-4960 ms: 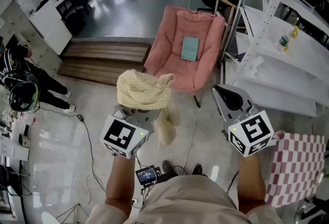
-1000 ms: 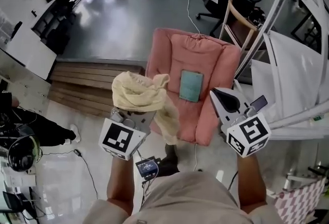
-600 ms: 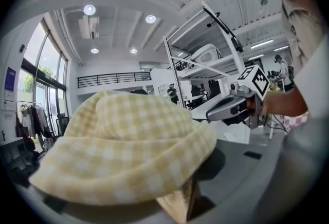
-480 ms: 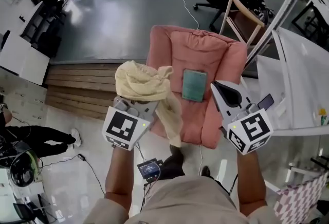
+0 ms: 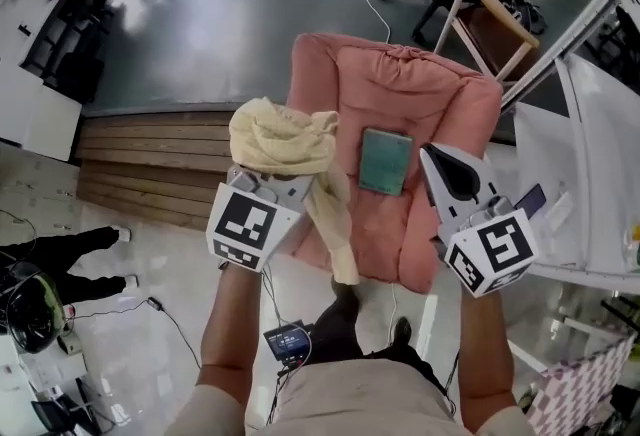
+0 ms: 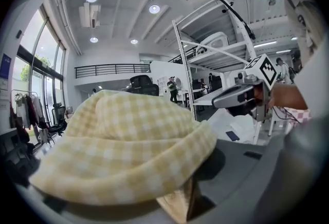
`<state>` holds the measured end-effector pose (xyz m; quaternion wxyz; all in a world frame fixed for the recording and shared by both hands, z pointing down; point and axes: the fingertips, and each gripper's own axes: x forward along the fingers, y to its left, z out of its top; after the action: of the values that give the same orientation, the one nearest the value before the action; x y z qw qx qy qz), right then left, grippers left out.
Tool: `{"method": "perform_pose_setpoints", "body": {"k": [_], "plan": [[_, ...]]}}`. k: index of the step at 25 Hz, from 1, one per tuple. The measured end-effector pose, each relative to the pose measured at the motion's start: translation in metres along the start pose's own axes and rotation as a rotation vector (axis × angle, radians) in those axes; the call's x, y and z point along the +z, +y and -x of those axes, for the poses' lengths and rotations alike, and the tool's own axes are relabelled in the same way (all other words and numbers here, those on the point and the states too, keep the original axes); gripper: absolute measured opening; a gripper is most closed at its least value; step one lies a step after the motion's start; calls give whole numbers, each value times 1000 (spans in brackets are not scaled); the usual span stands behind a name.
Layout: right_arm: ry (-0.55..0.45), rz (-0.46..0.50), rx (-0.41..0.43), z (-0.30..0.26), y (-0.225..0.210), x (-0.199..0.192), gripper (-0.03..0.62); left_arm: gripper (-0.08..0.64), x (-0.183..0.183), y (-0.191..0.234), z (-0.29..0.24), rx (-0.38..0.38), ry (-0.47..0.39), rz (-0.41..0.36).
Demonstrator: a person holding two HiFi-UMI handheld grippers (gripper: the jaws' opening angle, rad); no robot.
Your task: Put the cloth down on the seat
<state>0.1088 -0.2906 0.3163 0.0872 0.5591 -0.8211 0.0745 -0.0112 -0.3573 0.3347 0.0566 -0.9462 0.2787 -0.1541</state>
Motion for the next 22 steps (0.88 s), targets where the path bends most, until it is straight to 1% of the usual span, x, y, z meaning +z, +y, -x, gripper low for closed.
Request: {"method": "perform_pose_setpoints", "body": {"k": [5,9,12,16,22], "plan": [[41,-15,0,-37,-1,-24,-8,143,-43,29,-32,-14,45,23],[89,-32,9,-59,1,-54,-8,144,-82,45,-54,-17,84,41],[124,-42,15,-76,0,-78,-8,146,-112,58,-69,-8,108,53],[153,-47,26,-98,4,-98,-8,149,-149,73,-81,7,131,79],[197,-60,65,-128,15,-135,-8,150,-201,95,-95,62,138,133]]}}
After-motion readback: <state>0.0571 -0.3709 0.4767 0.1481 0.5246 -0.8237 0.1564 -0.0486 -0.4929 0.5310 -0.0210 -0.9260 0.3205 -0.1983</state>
